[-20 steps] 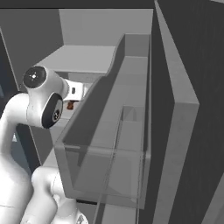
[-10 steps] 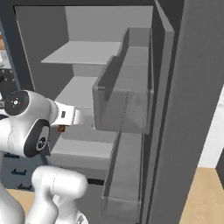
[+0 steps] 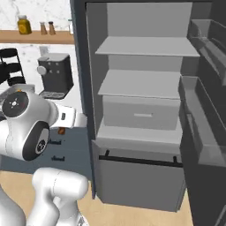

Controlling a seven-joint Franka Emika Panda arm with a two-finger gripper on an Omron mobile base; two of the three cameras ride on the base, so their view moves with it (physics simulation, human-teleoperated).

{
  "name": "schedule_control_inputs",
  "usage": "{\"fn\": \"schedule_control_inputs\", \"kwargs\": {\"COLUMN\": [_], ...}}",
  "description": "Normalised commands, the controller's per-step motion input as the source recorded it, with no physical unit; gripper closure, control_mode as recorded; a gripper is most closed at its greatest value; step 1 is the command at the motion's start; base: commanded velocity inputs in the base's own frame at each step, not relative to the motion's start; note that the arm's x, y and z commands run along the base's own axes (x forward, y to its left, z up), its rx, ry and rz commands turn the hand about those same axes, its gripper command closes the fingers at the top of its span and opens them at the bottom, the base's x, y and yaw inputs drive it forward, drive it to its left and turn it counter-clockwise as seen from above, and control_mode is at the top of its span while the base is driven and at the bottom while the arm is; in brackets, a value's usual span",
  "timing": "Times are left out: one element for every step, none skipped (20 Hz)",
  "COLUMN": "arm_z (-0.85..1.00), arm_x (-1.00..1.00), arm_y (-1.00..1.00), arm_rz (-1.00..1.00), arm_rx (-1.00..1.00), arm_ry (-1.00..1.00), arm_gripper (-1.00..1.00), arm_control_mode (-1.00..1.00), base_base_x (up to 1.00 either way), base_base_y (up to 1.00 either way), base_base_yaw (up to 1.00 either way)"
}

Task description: Place one corn and one chicken drumstick in each tupperware on the nearby counter, to pack two identical lunches.

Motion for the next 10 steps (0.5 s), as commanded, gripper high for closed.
{"fn": "schedule_control_inputs", "kwargs": {"arm_z": [0.0,0.0,0.0,0.0,0.0,0.0,0.0,0.0,0.0,0.0], "arm_x": [0.0,0.0,0.0,0.0,0.0,0.0,0.0,0.0,0.0,0.0], "arm_y": [0.0,0.0,0.0,0.0,0.0,0.0,0.0,0.0,0.0,0.0], "arm_rz": [0.0,0.0,0.0,0.0,0.0,0.0,0.0,0.0,0.0,0.0], "arm_rx": [0.0,0.0,0.0,0.0,0.0,0.0,0.0,0.0,0.0,0.0], "arm_ry": [0.0,0.0,0.0,0.0,0.0,0.0,0.0,0.0,0.0,0.0], "arm_gripper": [1.0,1.0,1.0,1.0,1.0,1.0,1.0,1.0,1.0,1.0], "arm_control_mode": [1.0,1.0,1.0,1.0,1.0,1.0,1.0,1.0,1.0,1.0], "base_base_x": [0.0,0.0,0.0,0.11,0.16,0.24,0.31,0.35,0.36,0.45], "base_base_y": [1.0,1.0,1.0,1.0,1.0,1.0,1.0,1.0,1.0,1.0], "base_base_yaw": [0.0,0.0,0.0,0.0,0.0,0.0,0.01,0.02,0.02,0.03]}}
